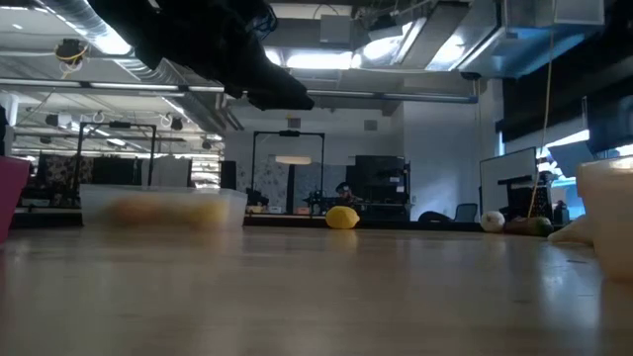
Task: Sort produce into baskets
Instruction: Put the red chili pepper into the bottom right orange bin
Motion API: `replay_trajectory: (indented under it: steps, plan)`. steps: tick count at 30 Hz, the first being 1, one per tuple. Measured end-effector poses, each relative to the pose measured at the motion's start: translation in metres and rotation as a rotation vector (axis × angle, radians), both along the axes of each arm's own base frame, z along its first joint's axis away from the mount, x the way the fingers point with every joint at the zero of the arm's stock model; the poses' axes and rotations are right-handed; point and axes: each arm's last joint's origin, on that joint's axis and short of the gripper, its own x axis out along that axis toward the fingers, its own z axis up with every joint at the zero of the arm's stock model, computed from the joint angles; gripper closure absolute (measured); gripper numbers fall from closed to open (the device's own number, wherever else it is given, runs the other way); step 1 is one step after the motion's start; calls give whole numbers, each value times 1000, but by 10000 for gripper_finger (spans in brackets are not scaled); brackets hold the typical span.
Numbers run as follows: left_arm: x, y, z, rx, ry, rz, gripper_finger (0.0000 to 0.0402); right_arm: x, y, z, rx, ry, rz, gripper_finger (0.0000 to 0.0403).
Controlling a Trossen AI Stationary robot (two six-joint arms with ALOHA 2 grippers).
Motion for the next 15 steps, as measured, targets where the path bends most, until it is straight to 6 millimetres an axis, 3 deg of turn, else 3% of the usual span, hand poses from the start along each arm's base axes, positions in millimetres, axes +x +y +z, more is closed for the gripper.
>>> replay_trajectory:
  steps: [10,15]
  plan:
    - [0,0,0,-3,1,1,150,-2,21,-23,87,-59,62,355]
    - [0,0,0,-2,0,1,150,2,28,-50,27,24,81,355]
